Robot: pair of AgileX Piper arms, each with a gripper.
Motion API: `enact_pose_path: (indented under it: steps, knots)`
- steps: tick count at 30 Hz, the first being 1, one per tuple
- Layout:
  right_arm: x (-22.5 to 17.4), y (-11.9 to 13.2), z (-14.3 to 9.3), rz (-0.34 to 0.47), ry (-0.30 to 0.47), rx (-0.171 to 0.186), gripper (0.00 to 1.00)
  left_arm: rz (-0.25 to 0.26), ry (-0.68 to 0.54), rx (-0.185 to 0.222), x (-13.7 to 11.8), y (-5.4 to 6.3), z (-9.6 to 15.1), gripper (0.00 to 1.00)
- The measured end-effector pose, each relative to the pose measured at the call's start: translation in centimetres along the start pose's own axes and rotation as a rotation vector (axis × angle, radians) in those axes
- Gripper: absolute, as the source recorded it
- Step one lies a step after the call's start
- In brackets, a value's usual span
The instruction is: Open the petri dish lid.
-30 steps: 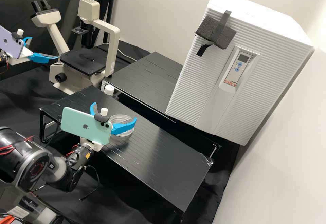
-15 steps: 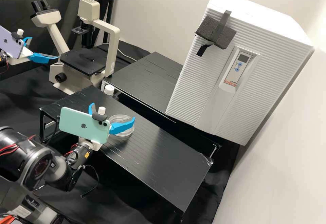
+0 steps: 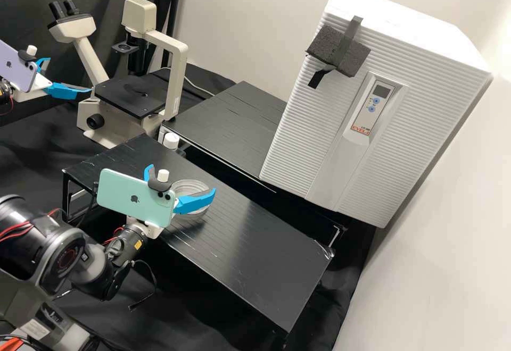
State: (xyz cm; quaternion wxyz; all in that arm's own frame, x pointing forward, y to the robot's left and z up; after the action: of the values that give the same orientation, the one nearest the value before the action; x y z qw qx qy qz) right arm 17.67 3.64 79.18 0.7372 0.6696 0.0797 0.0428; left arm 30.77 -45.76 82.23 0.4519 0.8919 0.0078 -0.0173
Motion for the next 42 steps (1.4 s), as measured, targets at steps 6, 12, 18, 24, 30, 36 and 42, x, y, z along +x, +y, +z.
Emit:
enact_pose_path:
  steps: [6, 12, 18, 24, 30, 36, 42]
  knots:
    - [0.2, -0.5, 0.5, -0.022, -0.034, -0.017, 1.00, 0.000, 0.000, 0.000, 0.0, 0.0, 0.0, 1.00]
    - [0.2, -0.6, 0.6, -0.024, -0.040, -0.025, 1.00, 0.000, 0.000, 0.000, 0.0, 0.0, 0.0, 1.00]
    - [0.2, -0.5, 0.6, -0.022, -0.042, -0.025, 1.00, 0.000, 0.000, 0.000, 0.0, 0.0, 0.0, 1.00]
    - [0.2, 0.2, 1.5, 0.017, -0.093, -0.013, 1.00, 0.000, 0.000, 0.000, 0.0, 0.0, 0.0, 1.00]
    - [0.0, 0.7, 1.9, 0.050, -0.115, 0.081, 1.00, 0.000, 0.000, 0.000, 0.0, 0.0, 0.0, 1.00]
    - [0.1, 0.7, 1.9, 0.047, -0.113, 0.084, 1.00, 0.000, 0.000, 0.000, 0.0, 0.0, 0.0, 1.00]
    - [0.1, 0.2, 1.4, 0.021, -0.084, 0.084, 1.00, 0.000, 0.000, 0.000, 0.0, 0.0, 0.0, 1.00]
